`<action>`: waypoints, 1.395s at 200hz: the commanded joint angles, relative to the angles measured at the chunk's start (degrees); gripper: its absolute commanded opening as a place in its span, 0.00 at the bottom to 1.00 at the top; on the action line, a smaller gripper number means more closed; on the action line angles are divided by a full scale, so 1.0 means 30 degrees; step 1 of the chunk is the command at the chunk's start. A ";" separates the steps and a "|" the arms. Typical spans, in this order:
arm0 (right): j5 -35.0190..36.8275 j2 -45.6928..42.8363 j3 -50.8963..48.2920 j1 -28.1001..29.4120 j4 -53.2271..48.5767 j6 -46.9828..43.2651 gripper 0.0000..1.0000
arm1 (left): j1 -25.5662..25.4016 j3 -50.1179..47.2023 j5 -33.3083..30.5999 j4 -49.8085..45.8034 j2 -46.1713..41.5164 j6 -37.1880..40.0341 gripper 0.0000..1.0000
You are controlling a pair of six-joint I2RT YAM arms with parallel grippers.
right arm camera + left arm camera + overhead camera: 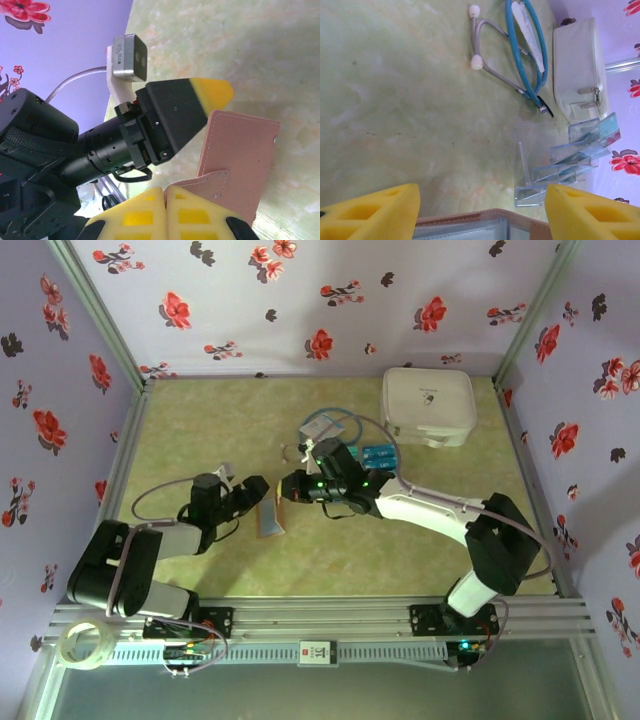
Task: Put the credit cards into the card holder
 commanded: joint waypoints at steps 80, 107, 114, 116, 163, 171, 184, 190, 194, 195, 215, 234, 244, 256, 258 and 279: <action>-0.0231 -0.2764 -0.5038 -0.1319 0.1644 0.0115 0.00 | -0.0044 0.0025 0.0028 -0.3564 -0.1666 0.1866 0.68; 0.0024 -0.3435 -0.5945 -0.1655 0.1436 -0.0101 0.00 | -0.0419 0.0439 -0.0323 -0.5359 -0.2144 0.2791 0.69; 0.0019 -0.3494 -0.6088 -0.1736 0.1419 -0.0129 0.00 | -0.0633 0.0601 -0.0516 -0.5879 -0.2210 0.3053 0.70; 0.0026 -0.3544 -0.6137 -0.1743 0.1409 -0.0130 0.00 | -0.0688 0.0637 -0.0584 -0.6009 -0.2216 0.3126 0.70; 0.0152 -0.3905 -0.7017 -0.2070 0.1449 -0.0274 0.00 | -0.2512 0.2566 -0.2969 -1.0320 -0.1869 0.5411 0.70; 0.0186 -0.3944 -0.7185 -0.2139 0.1494 -0.0277 0.00 | -0.2793 0.2948 -0.3360 -1.1044 -0.1782 0.5776 0.71; 0.0147 -0.4004 -0.7414 -0.2235 0.1577 -0.0278 0.00 | -0.3169 0.3492 -0.3869 -1.1924 -0.1578 0.6285 0.71; 0.0191 -0.4015 -0.7511 -0.2270 0.1637 -0.0277 0.00 | -0.3328 0.3710 -0.4041 -1.2250 -0.1496 0.6442 0.71; 0.0192 -0.4038 -0.7594 -0.2294 0.1687 -0.0277 0.00 | -0.3419 0.3876 -0.4130 -1.2438 -0.1395 0.6597 0.71; 0.0208 -0.4053 -0.7616 -0.2298 0.1693 -0.0277 0.00 | -0.3430 0.3908 -0.4146 -1.2478 -0.1353 0.6612 0.71; 0.0279 -0.4062 -0.7997 -0.2446 0.1914 -0.0248 0.00 | -0.3745 0.4413 -0.4334 -1.2995 -0.0854 0.7033 0.72; 0.0366 -0.3971 -0.8396 -0.2565 0.2105 -0.0248 0.00 | -0.3878 0.4613 -0.4337 -1.3153 -0.0281 0.7239 0.73; 0.0420 -0.3939 -0.8605 -0.2651 0.2244 -0.0249 0.00 | -0.3952 0.4687 -0.4330 -1.3162 -0.0096 0.7313 0.73; 0.0481 -0.3899 -0.8877 -0.2729 0.2368 -0.0276 0.00 | -0.4024 0.4673 -0.4314 -1.3140 0.0157 0.7353 0.73; 0.0500 -0.3873 -0.8936 -0.2738 0.2400 -0.0277 0.00 | -0.4048 0.4687 -0.4310 -1.3119 0.0185 0.7351 0.73; 0.0739 -0.3721 -0.9419 -0.2885 0.2794 -0.0277 0.00 | -0.4248 0.4618 -0.3983 -1.2708 0.0475 0.7318 0.72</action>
